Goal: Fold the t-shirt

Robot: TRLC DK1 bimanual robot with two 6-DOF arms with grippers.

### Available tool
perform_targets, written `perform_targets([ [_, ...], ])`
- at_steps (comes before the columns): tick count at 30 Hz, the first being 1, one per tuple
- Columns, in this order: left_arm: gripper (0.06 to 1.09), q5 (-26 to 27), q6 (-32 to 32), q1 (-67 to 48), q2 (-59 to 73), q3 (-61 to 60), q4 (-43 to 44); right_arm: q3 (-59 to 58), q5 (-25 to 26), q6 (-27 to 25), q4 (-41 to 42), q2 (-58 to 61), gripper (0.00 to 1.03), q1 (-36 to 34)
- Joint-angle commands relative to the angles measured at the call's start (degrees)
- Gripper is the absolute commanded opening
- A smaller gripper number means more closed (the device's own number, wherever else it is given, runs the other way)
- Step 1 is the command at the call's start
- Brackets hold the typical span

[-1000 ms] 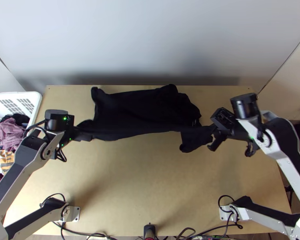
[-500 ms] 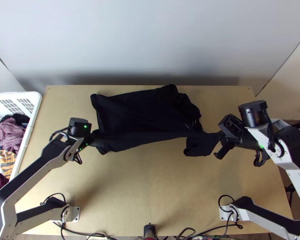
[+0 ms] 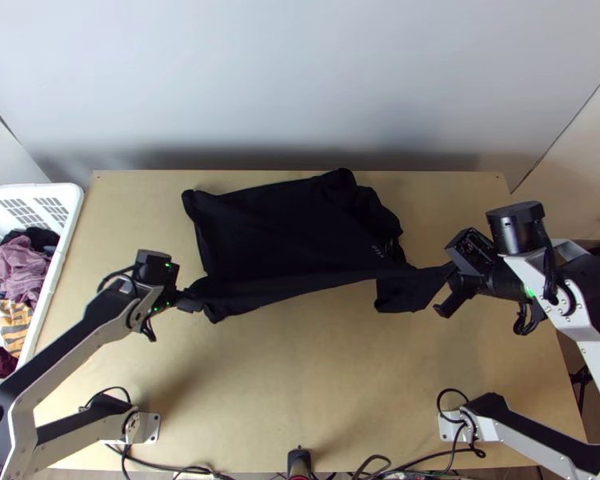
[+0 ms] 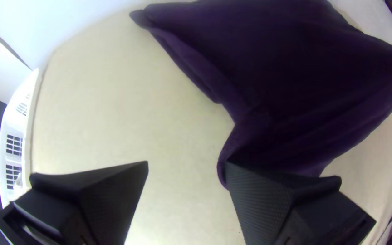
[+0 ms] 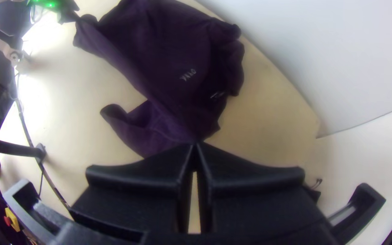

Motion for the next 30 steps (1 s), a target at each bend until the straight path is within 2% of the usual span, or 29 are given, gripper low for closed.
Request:
perform_targets([
  [1,0.92,11.0,0.1,-3.5,-5.2,8.1,-12.6,-0.8,-0.1,0.0,-0.2,-0.8,0.03,-0.7],
  [5,0.91,10.9,-0.5,-11.6,-3.0,9.5,-17.0,-1.2,0.0,0.0,-0.1,-0.9,0.03,-0.7],
  [10,0.91,11.1,-5.3,-15.5,-0.5,13.4,-23.8,-1.2,0.0,0.0,-0.1,-1.1,0.03,-0.7],
  [14,0.91,12.9,-6.1,-20.4,-0.1,14.5,-28.0,-1.5,0.0,0.0,0.0,-1.1,0.03,-0.7],
  [24,0.91,21.2,-7.8,-25.4,1.1,13.7,-28.3,-1.4,0.1,0.0,-0.1,-1.1,0.03,-0.9],
  [30,0.91,21.1,-8.2,-27.8,3.8,10.8,-23.9,-1.4,0.2,0.1,0.1,-1.0,0.03,-1.3],
])
